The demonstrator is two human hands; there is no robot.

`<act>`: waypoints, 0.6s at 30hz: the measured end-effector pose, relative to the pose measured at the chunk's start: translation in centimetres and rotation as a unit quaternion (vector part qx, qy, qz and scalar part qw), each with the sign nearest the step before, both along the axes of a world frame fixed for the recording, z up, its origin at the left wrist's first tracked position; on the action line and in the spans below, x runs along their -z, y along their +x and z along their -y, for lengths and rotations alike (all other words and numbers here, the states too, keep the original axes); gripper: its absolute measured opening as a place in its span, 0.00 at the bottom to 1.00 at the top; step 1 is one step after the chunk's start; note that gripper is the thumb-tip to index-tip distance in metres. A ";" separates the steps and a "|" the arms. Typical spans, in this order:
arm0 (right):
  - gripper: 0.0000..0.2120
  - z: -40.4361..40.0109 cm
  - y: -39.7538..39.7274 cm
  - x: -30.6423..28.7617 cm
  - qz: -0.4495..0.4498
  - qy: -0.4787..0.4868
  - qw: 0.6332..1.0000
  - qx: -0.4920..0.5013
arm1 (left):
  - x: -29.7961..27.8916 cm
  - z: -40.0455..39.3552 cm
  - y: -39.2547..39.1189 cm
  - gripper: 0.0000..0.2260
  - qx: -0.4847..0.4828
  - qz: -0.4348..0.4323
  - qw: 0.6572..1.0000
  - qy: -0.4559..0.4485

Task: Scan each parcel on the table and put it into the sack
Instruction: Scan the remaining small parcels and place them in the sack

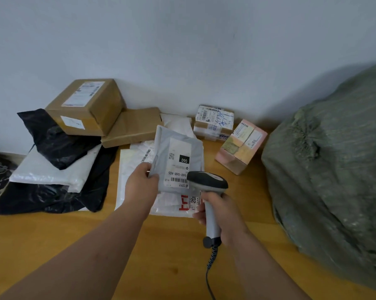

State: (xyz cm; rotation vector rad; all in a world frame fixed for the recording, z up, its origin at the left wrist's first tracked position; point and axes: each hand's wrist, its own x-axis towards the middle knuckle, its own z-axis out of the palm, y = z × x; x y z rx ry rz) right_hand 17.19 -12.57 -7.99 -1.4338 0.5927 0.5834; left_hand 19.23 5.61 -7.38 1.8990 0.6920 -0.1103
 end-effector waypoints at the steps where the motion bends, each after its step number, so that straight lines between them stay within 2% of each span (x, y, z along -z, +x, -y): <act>1: 0.05 0.0 -0.4 -0.4 0.002 0.006 1.000 -0.001 | -0.4 0.0 -0.1 0.08 -0.003 0.009 1.000 -0.009; 6: 0.06 0.0 -2.0 -2.5 0.022 0.016 0.999 -0.021 | -1.8 -0.2 -1.0 0.07 -0.016 0.037 0.999 -0.024; 18: 0.06 0.4 -6.5 -5.8 0.056 0.009 0.998 0.006 | -3.8 -0.3 -4.6 0.08 -0.009 0.082 0.996 -0.033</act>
